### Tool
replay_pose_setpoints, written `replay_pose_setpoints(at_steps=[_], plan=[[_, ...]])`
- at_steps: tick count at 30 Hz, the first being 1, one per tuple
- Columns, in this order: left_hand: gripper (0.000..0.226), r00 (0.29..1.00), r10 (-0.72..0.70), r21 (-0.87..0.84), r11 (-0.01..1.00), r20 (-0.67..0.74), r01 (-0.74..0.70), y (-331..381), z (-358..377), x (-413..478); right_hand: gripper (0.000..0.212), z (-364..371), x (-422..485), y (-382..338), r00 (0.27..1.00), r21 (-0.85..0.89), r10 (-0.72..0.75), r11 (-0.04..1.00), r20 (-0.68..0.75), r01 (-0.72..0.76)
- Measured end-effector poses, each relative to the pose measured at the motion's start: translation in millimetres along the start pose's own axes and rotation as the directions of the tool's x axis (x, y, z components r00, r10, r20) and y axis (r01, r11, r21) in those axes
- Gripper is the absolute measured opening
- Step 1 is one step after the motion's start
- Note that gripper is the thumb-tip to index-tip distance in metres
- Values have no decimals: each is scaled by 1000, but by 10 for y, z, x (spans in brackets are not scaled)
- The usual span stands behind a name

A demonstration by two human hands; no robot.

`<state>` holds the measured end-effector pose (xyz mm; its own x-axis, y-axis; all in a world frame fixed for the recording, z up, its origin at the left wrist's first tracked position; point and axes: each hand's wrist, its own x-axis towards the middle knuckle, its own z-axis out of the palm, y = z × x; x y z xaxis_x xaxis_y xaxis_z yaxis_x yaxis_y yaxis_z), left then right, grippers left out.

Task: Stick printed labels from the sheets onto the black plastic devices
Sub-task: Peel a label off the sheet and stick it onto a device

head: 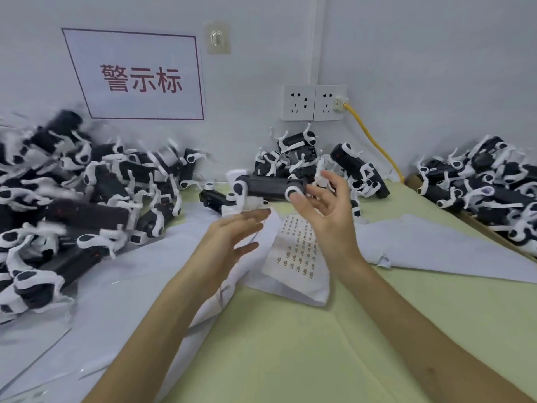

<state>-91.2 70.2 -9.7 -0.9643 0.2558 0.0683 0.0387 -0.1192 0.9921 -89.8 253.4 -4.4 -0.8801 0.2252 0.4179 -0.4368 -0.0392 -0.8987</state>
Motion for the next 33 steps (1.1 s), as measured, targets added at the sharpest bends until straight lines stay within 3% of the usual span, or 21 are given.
replay_pose_setpoints(at_steps=[3, 6, 9, 12, 15, 18, 21, 24, 28, 33], plan=[[28, 970, 28, 32, 999, -241, -21, -13, -36, 4, 76, -84, 78, -26, 997, 60, 38, 998, -74, -34], [24, 918, 68, -77, 991, -390, -106, 28, -96, 31, 70, -152, 134, -60, 994, 145, 97, 986, -58, -88], [45, 965, 26, -195, 978, -260, -78, 81, -168, 19, 63, -160, 142, -79, 993, 260, 112, 958, 48, -121], [66, 998, -65, -80, 995, -4, 64, 91, -82, 25, 55, -105, 88, -88, 975, 252, 89, 957, 205, -141], [47, 986, -98, 163, 984, 138, 75, 103, 144, 20, 59, -72, 22, -74, 960, 169, 81, 977, 267, -129], [34, 973, 41, 180, 980, 227, -83, -9, 131, -60, 59, -59, 9, -64, 961, 144, 57, 985, 272, -99], [26, 989, 96, 138, 984, 110, -111, -24, 87, -77, 45, -73, 47, -71, 992, 74, -4, 997, 129, -6], [32, 996, 93, 79, 993, 1, -93, -25, 90, -57, 11, -150, 107, -72, 1000, 62, -27, 998, 1, 27], [33, 993, 112, 63, 992, -47, -109, -63, 93, -51, 4, -120, 80, -68, 989, 51, 33, 998, 146, -41], [56, 990, 140, 77, 987, -30, -138, -129, 151, -60, 7, 16, -29, -17, 962, -36, 35, 999, 272, -26]])
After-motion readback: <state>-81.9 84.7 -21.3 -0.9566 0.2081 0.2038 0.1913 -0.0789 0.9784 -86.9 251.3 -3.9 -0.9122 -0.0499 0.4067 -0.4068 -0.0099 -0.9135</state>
